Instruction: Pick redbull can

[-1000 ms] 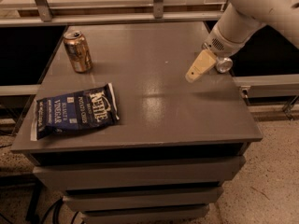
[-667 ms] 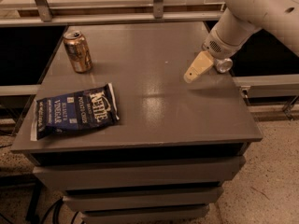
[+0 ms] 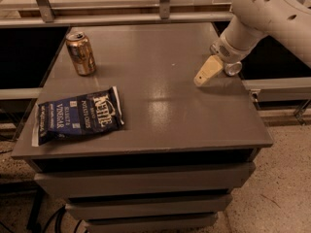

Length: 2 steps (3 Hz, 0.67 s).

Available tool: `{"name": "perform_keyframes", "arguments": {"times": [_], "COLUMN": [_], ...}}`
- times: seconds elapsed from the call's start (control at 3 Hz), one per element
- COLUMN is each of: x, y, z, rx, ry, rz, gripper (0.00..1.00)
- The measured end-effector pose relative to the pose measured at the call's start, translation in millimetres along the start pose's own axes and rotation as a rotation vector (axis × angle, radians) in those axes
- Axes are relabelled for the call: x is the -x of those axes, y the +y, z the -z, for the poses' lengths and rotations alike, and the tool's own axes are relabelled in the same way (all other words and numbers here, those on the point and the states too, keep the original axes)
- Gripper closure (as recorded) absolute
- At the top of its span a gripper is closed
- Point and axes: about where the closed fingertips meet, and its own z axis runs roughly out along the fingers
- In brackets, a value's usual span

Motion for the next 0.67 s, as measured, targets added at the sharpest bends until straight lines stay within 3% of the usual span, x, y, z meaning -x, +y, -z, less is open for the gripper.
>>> {"name": "perform_keyframes", "arguments": {"times": [0.33,0.67], "x": [-3.3,-6.0], "y": [-12.9,-23.3], "z": [-9.3,-15.9], "rx": [-0.022,-0.036], "ry": [0.018,0.03], "rz": [-0.014,-0.027], "gripper": [0.0,0.18]}}
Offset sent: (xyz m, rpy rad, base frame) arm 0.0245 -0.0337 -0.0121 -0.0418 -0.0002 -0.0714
